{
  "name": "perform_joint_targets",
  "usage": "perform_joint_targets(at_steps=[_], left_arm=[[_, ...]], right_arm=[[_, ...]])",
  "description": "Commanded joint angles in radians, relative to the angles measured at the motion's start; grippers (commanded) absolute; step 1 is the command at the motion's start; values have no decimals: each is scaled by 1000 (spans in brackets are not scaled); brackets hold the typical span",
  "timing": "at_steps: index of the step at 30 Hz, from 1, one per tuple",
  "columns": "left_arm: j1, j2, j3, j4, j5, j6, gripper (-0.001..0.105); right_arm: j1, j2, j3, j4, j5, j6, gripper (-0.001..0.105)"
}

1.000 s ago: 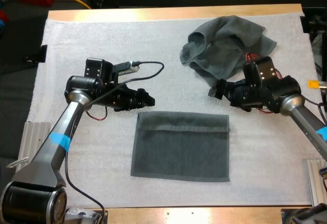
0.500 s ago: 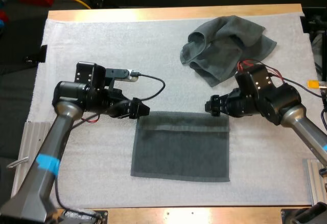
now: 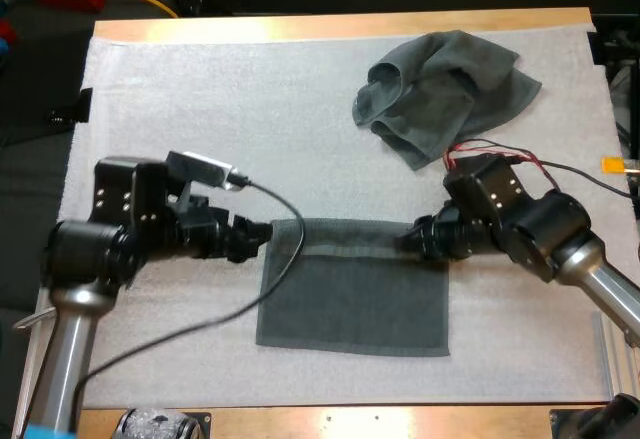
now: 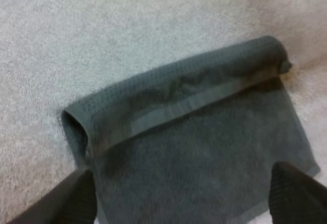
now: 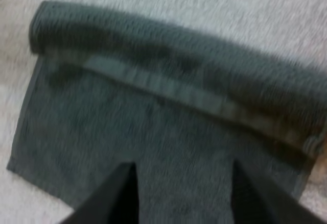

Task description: Pick towel from pile, fold and stack

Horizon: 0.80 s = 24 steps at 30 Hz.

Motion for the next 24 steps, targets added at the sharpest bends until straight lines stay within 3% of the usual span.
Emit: perform_joint_targets(at_steps=[1,9,16,24], left_arm=[[-5,-25,-2,22,-6,6,68],[-5,-155,-2,120,-6,6,68],[-5,-234,-2,182,-6,6,68],[-5,-262,-2,225,-6,2,68]], right_arm=[[12,-13,-1,26,8,-12,31],[116,-40,-1,81,79,-12,2],[224,-41,-1,83,209,7,2],[238,-41,29,4,220,14,2]])
